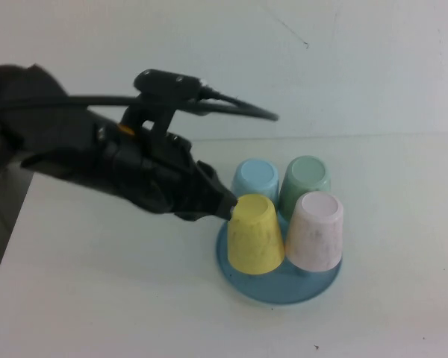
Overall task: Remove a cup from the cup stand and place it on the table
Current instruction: Pick up the cup from the rack
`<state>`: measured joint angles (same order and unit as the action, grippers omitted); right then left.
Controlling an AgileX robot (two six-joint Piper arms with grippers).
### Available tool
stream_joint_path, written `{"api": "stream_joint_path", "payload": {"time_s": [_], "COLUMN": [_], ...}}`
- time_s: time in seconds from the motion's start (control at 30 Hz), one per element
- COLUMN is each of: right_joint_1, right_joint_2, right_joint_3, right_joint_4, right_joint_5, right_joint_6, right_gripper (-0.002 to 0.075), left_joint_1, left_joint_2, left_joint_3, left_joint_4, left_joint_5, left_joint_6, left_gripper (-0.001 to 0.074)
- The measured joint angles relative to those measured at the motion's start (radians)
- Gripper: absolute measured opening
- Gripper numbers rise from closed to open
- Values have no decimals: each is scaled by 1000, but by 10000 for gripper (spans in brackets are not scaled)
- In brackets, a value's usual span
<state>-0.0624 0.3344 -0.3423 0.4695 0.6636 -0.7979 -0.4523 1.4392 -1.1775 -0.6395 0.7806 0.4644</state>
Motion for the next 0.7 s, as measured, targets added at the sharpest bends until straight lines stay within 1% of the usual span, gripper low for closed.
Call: {"api": "stream_joint_path", "payload": {"time_s": [0.03, 0.07, 0.1, 0.2, 0.23, 0.3, 0.33, 0.43, 0.57, 0.7], "right_joint_1": [0, 0, 0, 0, 0, 0, 0, 0, 0, 0], "right_joint_2": [0, 0, 0, 0, 0, 0, 0, 0, 0, 0], "right_joint_3": [0, 0, 0, 0, 0, 0, 0, 0, 0, 0], "right_joint_4": [0, 0, 0, 0, 0, 2, 2, 4, 6, 9], "right_joint_5": [-2, -6, -10, -14, -16, -16, -16, -16, -16, -17], "right_joint_6": [0, 0, 0, 0, 0, 0, 0, 0, 0, 0], "right_gripper": [-3, -3, -3, -3, -3, -3, -3, -3, -3, -3], "left_joint_1": [-2, -5, -9, -13, -13, -13, -13, -13, -13, -13], "left_joint_2": [19, 57, 90, 168, 194, 241, 266, 331, 405, 461], "left_joint_3": [-35, -79, -122, -239, -268, -331, -364, -446, -509, -526], "left_joint_4": [0, 2, 2, 2, 7, 25, 41, 101, 170, 195], "left_joint_5": [21, 49, 79, 172, 201, 246, 261, 285, 301, 309], "left_joint_6": [-2, -4, -5, -7, -9, -22, -35, -101, -151, -166], "left_gripper": [86, 146, 219, 472, 544, 625, 649, 680, 691, 691]}}
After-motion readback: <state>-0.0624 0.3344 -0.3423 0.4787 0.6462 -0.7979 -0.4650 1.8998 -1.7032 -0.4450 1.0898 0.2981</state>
